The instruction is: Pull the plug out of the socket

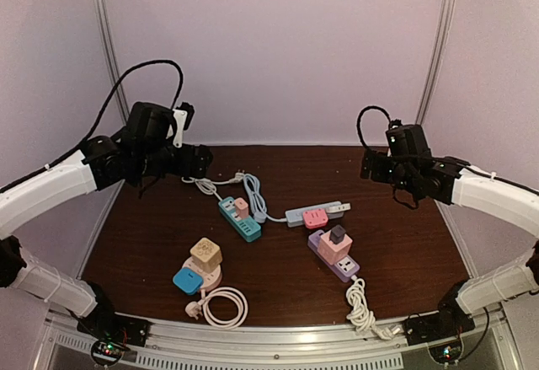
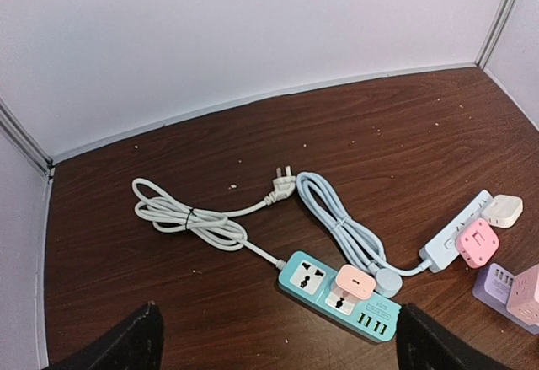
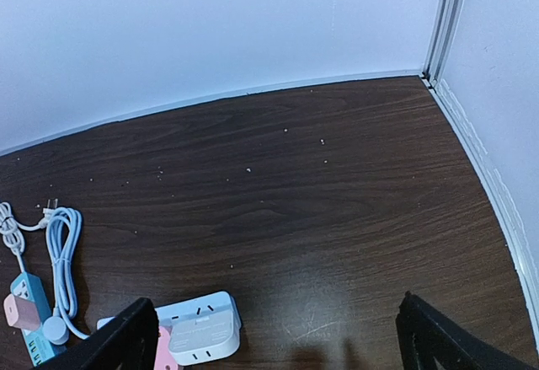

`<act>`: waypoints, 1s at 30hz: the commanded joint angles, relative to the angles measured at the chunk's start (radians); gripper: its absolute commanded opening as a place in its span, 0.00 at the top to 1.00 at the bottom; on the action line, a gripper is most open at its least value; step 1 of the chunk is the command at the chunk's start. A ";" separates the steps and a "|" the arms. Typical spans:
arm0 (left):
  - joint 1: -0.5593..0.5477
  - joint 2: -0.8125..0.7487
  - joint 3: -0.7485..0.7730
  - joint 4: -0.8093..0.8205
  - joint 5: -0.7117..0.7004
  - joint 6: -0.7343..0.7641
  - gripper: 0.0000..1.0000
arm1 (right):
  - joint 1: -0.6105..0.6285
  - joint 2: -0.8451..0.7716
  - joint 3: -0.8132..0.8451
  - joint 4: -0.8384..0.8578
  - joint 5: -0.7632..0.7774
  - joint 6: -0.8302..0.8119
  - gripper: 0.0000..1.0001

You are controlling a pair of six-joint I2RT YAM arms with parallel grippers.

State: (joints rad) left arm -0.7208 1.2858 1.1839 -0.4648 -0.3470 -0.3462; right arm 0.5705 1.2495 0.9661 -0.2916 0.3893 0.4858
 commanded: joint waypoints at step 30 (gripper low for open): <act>0.000 0.147 -0.037 0.073 0.413 -0.175 0.02 | 0.129 0.135 0.043 -0.195 -0.348 -0.058 0.14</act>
State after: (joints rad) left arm -0.7208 1.4010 1.1519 -0.4808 -0.0738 -0.5182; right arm 0.6853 1.4143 1.0279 -0.4423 0.0811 0.4217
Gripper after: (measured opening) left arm 0.976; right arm 0.862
